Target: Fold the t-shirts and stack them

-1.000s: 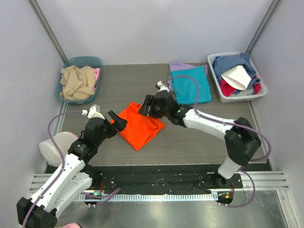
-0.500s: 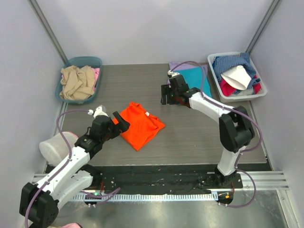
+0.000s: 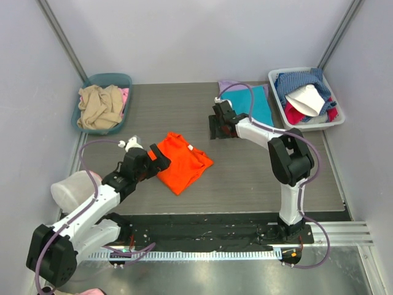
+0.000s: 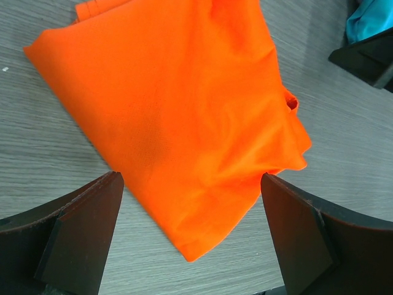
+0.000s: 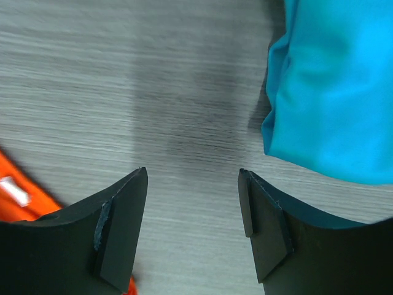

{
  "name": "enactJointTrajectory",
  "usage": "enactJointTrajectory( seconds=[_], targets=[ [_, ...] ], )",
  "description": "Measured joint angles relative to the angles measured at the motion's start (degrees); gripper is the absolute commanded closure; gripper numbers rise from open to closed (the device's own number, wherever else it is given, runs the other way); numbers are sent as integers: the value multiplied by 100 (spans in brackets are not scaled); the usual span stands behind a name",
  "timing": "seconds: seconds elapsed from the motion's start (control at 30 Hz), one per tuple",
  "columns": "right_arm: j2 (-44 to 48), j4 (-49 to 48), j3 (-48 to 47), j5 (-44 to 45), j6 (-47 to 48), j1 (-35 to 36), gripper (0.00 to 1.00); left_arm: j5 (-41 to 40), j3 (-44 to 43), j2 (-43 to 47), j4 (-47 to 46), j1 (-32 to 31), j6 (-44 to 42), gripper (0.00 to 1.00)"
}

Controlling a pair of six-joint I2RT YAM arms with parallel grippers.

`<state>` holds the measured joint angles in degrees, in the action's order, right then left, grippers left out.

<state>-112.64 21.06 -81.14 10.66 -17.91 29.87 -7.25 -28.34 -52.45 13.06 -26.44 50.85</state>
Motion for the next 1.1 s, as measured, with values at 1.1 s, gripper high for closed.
enactJointTrajectory(
  seconds=[1.1],
  targets=[
    [955,-424,1899,-369,-422,1858,32,2,-1878,-4054,-1314,-48,-568,0]
  ],
)
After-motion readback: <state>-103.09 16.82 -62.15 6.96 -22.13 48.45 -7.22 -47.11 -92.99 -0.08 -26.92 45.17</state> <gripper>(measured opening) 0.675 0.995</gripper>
